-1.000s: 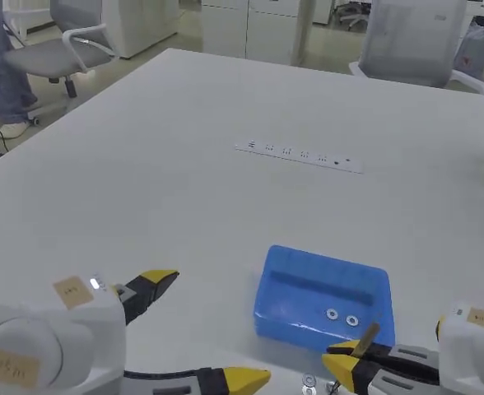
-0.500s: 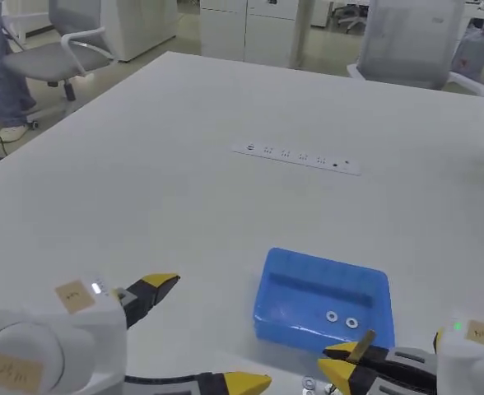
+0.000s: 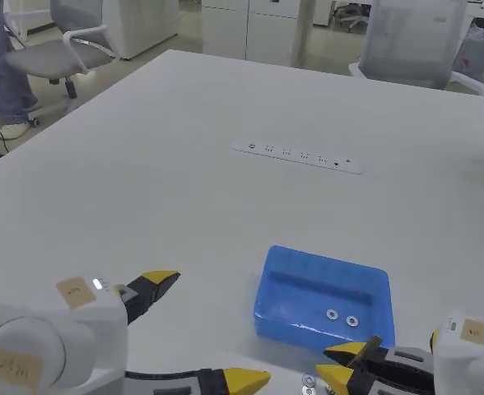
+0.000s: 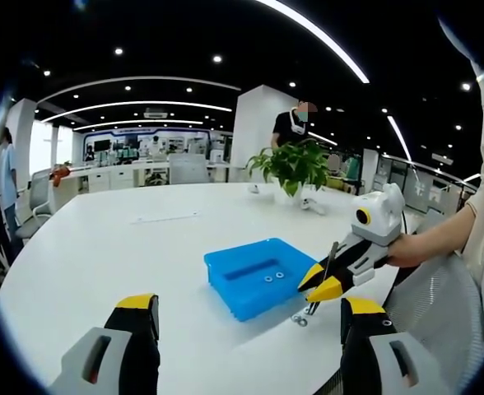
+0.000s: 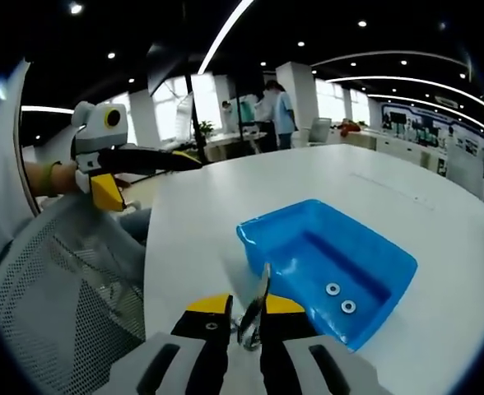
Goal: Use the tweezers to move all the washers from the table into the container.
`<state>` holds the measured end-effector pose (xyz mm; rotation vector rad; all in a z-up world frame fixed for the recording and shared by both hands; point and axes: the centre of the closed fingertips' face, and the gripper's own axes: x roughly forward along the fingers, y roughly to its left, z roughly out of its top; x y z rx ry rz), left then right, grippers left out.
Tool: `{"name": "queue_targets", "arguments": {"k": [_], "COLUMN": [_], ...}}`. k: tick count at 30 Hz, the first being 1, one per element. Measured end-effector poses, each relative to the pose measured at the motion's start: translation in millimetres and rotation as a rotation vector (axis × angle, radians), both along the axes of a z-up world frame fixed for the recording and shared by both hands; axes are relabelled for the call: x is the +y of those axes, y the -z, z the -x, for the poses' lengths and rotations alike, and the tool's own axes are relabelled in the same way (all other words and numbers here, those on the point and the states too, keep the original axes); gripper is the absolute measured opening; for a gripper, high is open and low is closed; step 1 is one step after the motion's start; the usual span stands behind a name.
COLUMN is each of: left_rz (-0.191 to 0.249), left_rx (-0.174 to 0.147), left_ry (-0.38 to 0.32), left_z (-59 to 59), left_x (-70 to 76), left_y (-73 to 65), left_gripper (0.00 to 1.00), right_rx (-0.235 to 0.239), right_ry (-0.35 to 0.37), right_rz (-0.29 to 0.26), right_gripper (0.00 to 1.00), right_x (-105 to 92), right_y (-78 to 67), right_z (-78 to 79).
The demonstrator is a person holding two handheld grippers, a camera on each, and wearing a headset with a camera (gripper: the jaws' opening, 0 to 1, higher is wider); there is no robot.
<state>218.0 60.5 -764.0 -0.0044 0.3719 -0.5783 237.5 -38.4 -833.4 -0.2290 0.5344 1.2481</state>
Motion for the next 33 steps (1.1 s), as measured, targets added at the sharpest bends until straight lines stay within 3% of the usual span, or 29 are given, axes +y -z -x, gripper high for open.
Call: {"name": "queue_targets", "arguments": {"k": [4,7,11,15,21,24,28,33], "left_rz": [-0.002,-0.007,-0.009,-0.007,0.000,0.003,0.010,0.014], "left_rx": [0.000,0.003,0.001,-0.001,-0.005,-0.009,-0.010,-0.013], "left_ry": [-0.001,0.003,0.004,0.004,-0.004,-0.011,-0.011,-0.013], "left_z": [-0.1,0.2,0.3,0.2,-0.3,-0.8,-0.7,-0.5], "left_x": [0.5,0.0,-0.2,-0.2,1.3,2.8,2.6,2.4], "left_y": [0.1,0.9,0.6,0.2,-1.2,-1.9,-2.6,-3.8], "left_gripper": [0.93,0.92,0.92,0.92,0.91,0.91,0.91,0.90], "right_rx": [-0.056,-0.094,-0.096,-0.069,-0.021,0.021,0.027,0.030], "right_ry": [-0.061,-0.077,-0.103,-0.135,-0.128,-0.119,-0.138,-0.143], "right_rz": [0.078,0.097,0.166,0.235,0.240,0.207,0.210,0.171], "right_gripper": [0.05,0.03,0.02,0.02,0.01,0.01,0.01,0.01], "right_x": [-1.5,0.9,1.2,1.6,5.9,8.3,6.6,9.0], "right_y": [4.1,5.0,7.8,10.7,4.3,-9.2,-27.3,-51.3], "right_z": [5.1,5.5,4.0,3.3,-1.4,-2.2,-3.8,-8.1]}}
